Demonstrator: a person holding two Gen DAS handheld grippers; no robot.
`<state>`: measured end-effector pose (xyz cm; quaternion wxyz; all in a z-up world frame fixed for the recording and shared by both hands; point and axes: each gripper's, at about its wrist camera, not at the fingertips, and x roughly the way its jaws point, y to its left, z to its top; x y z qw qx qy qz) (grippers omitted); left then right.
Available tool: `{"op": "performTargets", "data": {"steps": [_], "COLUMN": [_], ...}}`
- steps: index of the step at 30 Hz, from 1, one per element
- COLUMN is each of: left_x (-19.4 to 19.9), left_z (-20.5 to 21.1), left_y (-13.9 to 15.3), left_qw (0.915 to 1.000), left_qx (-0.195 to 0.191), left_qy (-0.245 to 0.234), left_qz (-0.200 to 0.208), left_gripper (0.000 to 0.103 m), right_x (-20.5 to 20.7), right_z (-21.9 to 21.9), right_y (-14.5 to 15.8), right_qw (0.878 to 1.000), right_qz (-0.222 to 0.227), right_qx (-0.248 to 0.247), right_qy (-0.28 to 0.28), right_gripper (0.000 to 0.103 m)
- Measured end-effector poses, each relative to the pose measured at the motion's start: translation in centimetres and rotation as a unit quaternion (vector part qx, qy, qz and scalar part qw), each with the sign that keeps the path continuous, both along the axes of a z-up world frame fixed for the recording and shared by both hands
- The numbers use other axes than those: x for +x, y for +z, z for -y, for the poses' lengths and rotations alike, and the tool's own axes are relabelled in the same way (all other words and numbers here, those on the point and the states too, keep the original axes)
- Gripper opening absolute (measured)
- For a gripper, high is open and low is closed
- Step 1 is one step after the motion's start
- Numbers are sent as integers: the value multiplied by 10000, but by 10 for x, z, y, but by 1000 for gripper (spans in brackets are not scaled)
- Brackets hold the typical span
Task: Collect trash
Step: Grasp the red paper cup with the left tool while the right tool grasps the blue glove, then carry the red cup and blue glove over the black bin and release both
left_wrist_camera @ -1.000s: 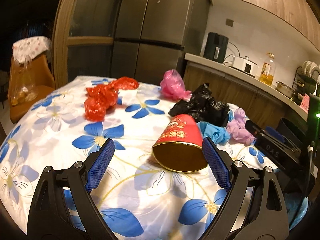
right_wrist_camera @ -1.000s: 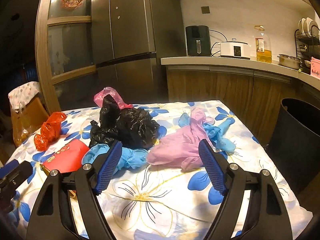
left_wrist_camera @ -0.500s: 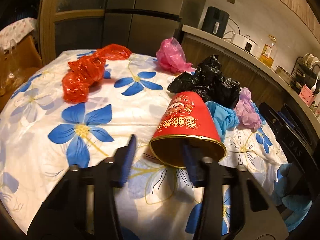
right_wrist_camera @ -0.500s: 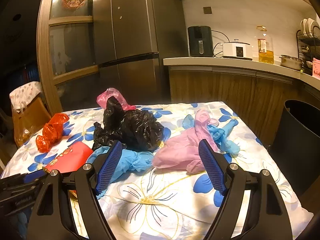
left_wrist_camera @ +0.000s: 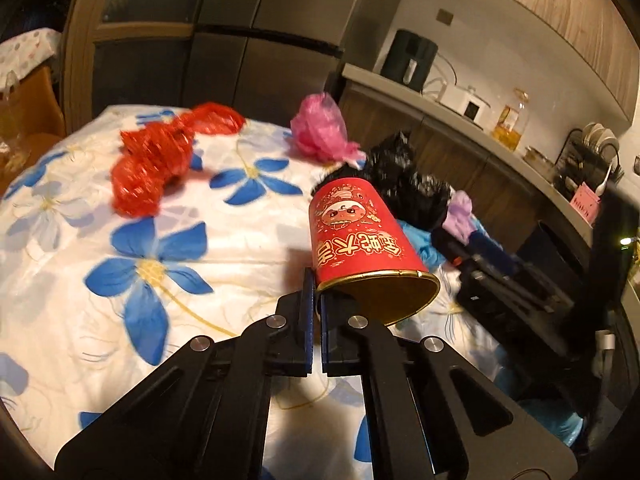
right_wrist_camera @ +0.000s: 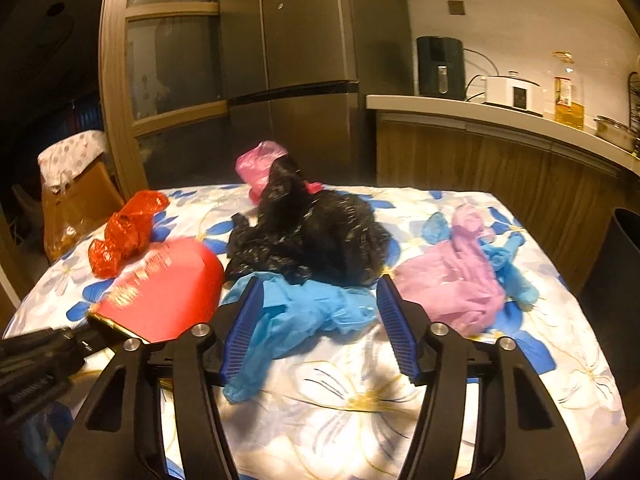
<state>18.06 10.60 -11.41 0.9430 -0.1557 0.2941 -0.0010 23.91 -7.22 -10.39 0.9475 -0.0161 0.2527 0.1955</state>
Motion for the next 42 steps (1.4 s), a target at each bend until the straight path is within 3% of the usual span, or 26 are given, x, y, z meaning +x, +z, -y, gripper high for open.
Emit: {"op": "performTargets", "data": {"steps": [14,30,42], "left_x": [-20,-38,-27], "left_z": [-14,8,86], "left_y": [22,54,82], "left_qw": [9990,9975,9951], "left_qx": [-77,87,233], "left_qy": [305,291,-341], "left_qz": [322,634,898], "left_gripper": [2,2,2], "right_x": [7,-60,-83], "right_z": [-15,40,123], "right_y": [-12,54,84], "right_qw": [9989,9969,9921], "right_qz": [-275,552,1029], "right_qx": [-179,491,533], "right_qy": [338,285,-481], "right_gripper": [3,1,1]}}
